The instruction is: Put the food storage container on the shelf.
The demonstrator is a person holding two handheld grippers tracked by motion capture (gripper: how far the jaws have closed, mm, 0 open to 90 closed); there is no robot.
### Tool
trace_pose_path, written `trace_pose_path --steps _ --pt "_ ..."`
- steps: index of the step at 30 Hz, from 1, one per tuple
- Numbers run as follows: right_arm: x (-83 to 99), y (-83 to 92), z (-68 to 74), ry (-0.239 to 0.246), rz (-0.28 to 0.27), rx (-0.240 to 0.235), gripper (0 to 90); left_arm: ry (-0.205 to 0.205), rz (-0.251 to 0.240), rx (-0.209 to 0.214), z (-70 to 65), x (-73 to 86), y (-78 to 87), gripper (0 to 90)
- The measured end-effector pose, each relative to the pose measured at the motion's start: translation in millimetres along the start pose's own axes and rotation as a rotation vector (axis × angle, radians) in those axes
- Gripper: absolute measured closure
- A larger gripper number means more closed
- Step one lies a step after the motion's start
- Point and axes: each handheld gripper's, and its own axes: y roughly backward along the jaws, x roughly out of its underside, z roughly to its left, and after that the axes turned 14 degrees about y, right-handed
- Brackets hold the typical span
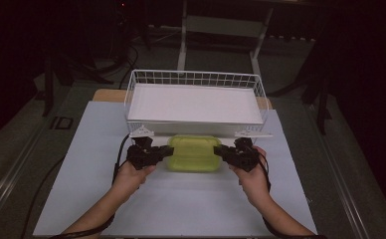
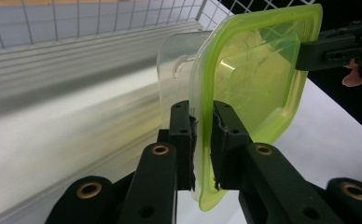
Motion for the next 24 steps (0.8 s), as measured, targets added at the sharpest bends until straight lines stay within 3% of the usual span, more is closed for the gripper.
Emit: trace_pose_path --steps 16,24 --pt "13.9 -32.8 -16.7 -0.050 0.030 0.007 75.7 0.028 0.003 -0.008 22.2 2.2 -24.2 80.5" --pt "19.8 -43.5 -19.9 -0.044 0.042 0.021 75.4 0.051 0.011 -0.024 29.3 5.2 -34.0 80.5"
